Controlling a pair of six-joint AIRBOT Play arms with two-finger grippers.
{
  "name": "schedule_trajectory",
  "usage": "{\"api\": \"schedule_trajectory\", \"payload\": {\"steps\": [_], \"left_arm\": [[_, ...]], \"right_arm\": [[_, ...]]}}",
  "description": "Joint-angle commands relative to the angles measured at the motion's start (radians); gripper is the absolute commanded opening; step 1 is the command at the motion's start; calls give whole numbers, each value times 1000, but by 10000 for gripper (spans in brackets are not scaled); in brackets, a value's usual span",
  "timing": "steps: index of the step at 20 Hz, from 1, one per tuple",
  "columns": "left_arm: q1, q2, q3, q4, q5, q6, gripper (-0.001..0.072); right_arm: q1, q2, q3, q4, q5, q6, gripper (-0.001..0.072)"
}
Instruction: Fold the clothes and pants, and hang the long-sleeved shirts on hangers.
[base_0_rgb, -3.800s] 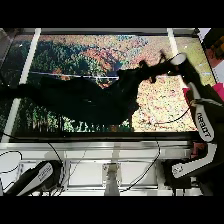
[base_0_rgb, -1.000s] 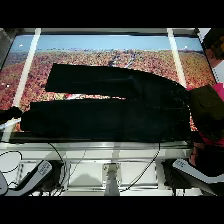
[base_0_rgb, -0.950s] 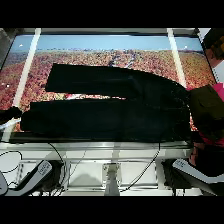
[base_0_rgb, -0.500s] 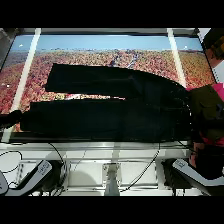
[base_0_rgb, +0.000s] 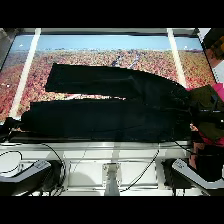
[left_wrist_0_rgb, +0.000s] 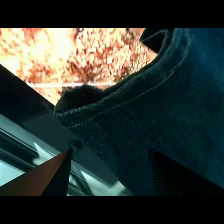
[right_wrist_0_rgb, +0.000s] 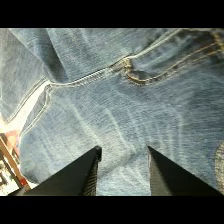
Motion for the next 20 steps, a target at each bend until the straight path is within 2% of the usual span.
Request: {"api": "schedule_trajectory", "payload": {"steps": [1, 2, 9, 11, 14, 15, 16, 17, 18, 20], "left_arm": [[30, -76, -19, -31, -36, 56, 552], [30, -93, -24, -32, -35, 60, 551], [29, -172, -28, -49, 60, 67, 546], [28, -196, -28, -121, 87, 67, 502], [23, -215, -28, -251, 91, 121, 221], [14, -215, -27, -276, 82, 146, 68], [5, -215, -27, -301, 63, 173, 18], [-3, -215, -27, -329, 32, 190, 17], [-10, -214, -27, -353, -3, 203, 16], [-31, -200, -27, -378, -39, 214, 15]], "right_arm": [[15, 1, 0, 13, -2, -2, 490], [15, 1, 0, 13, 1, -2, 573], [15, 1, 0, 21, 17, -2, 572], [15, 1, 0, 35, 16, -2, 572], [15, 1, 0, 38, 8, -2, 572], [15, 1, 2, 38, 1, -2, 571], [15, 1, 11, 37, 2, -2, 540], [15, 1, 20, 32, 3, -2, 498], [13, 2, 26, 24, 5, -11, 393], [-9, 14, 25, -53, 22, -17, 367]]}}
